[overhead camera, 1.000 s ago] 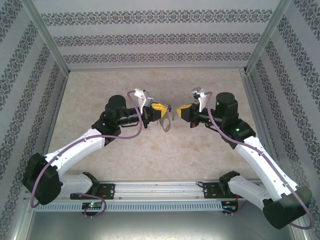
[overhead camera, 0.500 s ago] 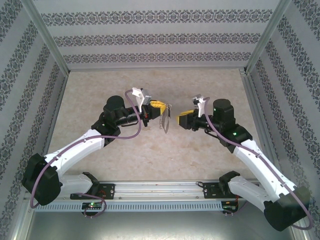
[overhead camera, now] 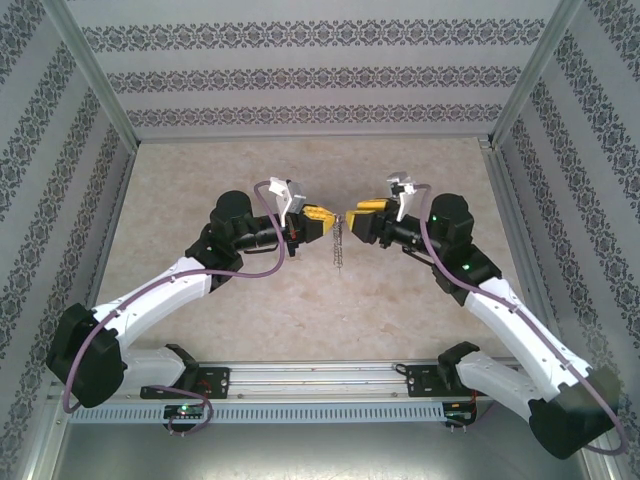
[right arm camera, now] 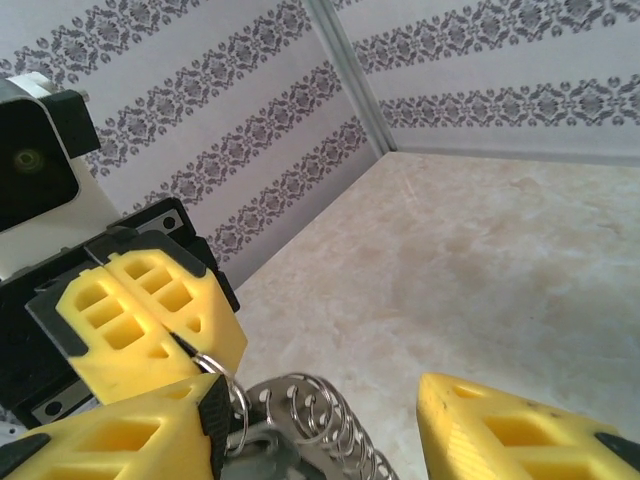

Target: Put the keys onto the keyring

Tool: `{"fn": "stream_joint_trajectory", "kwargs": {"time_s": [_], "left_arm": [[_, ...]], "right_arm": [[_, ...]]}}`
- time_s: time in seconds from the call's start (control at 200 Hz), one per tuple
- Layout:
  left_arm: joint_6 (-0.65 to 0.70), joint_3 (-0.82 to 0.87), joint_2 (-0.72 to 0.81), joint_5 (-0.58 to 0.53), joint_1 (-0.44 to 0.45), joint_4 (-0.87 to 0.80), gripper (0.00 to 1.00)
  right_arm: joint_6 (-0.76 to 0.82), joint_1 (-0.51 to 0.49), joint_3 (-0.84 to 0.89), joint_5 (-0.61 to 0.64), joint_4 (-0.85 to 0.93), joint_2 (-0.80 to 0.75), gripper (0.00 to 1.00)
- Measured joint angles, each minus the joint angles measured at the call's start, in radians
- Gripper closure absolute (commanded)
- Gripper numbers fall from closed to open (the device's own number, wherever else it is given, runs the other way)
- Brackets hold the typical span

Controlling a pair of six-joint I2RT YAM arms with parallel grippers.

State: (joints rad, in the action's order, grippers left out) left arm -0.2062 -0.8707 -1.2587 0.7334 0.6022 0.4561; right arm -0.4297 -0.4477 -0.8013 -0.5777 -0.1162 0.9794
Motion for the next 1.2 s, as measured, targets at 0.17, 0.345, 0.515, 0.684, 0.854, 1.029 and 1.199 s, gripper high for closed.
{"fn": "stream_joint_trajectory", "kwargs": {"time_s": [0.17,0.345,0.515,0.684,0.854,1.029,1.199], "left_arm": [[0.000,-0.003,0.000,-0.002,-0.001,-0.001,1.00],[0.000,-0.004,0.000,-0.005,0.000,-0.001,1.00],[0.000,-0.005,0.000,-0.004,0.000,-0.001,1.00],[0.000,-0.005,0.000,-0.005,0.000,-0.001,1.00],[0.001,-0.005,0.000,-0.005,0.000,-0.001,1.00],[0.001,-0.005,0.000,-0.005,0.000,-0.001,1.00],[0.000,-0.005,0.000,-0.004,0.000,-0.001,1.00]], "right_arm": [[-0.017,-0.029,0.000,-0.007,-0.025,0.032,0.59],[-0.026,-0.028,0.011,-0.017,-0.039,0.019,0.89],[-0.036,-0.028,0.026,-0.019,-0.046,0.010,1.00],[-0.035,-0.025,0.026,-0.019,-0.045,0.008,1.00],[-0.035,0.000,0.034,-0.031,-0.039,-0.005,1.00],[-0.036,0.014,0.053,-0.048,-0.037,-0.029,0.60],[-0.043,0.019,0.061,-0.060,-0.055,-0.057,0.48]]}}
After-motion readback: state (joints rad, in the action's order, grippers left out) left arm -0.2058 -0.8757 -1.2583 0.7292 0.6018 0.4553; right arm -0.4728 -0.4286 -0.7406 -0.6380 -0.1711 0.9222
